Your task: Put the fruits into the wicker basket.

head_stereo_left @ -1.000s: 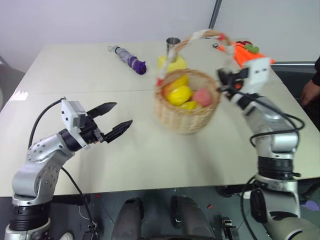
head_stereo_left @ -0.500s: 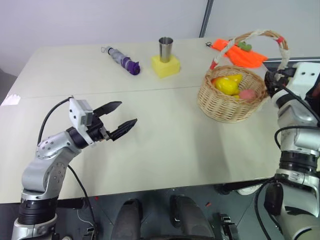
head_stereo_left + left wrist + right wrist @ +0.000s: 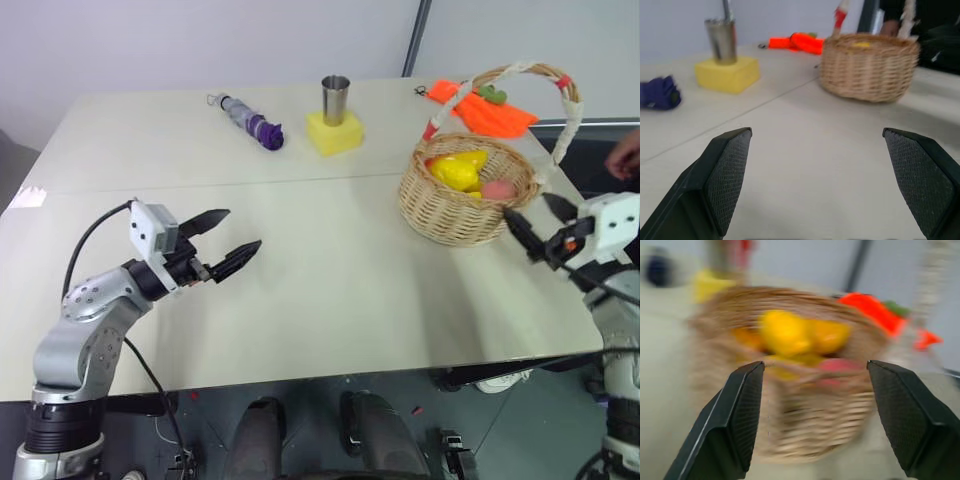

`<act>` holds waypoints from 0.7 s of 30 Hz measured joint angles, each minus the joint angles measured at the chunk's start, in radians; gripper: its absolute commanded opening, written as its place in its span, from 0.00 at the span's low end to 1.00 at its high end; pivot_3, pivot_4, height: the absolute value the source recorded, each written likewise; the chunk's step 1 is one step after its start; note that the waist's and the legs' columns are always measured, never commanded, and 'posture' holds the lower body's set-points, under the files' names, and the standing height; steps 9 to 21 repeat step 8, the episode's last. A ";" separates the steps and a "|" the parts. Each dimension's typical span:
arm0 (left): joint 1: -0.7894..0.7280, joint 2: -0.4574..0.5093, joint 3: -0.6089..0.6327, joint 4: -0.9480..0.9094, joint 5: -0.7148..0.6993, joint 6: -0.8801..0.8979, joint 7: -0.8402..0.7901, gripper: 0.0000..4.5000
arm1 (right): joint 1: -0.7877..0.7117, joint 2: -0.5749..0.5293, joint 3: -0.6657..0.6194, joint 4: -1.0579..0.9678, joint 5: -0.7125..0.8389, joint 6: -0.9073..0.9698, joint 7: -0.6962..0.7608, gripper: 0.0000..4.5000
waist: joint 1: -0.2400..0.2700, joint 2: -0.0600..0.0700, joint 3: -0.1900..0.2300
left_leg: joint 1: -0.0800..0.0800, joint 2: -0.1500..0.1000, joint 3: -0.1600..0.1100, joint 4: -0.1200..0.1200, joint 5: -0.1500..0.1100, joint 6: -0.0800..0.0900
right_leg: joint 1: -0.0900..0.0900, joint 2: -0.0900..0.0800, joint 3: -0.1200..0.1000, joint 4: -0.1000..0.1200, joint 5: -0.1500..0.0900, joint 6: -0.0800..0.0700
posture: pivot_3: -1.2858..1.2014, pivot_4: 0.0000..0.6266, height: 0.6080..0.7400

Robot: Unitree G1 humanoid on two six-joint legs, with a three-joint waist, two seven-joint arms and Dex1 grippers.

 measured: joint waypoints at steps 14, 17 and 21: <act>0.060 -0.005 0.002 0.019 0.087 -0.037 0.047 1.00 | 0.034 -0.002 0.208 -0.124 0.025 0.022 0.137 0.75 | 0.007 0.000 0.000 | -0.001 0.000 0.001 0.000 0.000 0.000 | 0.000 0.000 0.000 -0.001 0.000 -0.001 | 0.52 0.24 1.00; 0.060 -0.005 0.002 0.019 0.087 -0.037 0.047 1.00 | 0.034 -0.002 0.208 -0.124 0.025 0.022 0.137 0.75 | 0.007 0.000 0.000 | -0.001 0.000 0.001 0.000 0.000 0.000 | 0.000 0.000 0.000 -0.001 0.000 -0.001 | 0.52 0.24 1.00; 0.060 -0.005 0.002 0.019 0.087 -0.037 0.047 1.00 | 0.034 -0.002 0.208 -0.124 0.025 0.022 0.137 0.75 | 0.007 0.000 0.000 | -0.001 0.000 0.001 0.000 0.000 0.000 | 0.000 0.000 0.000 -0.001 0.000 -0.001 | 0.52 0.24 1.00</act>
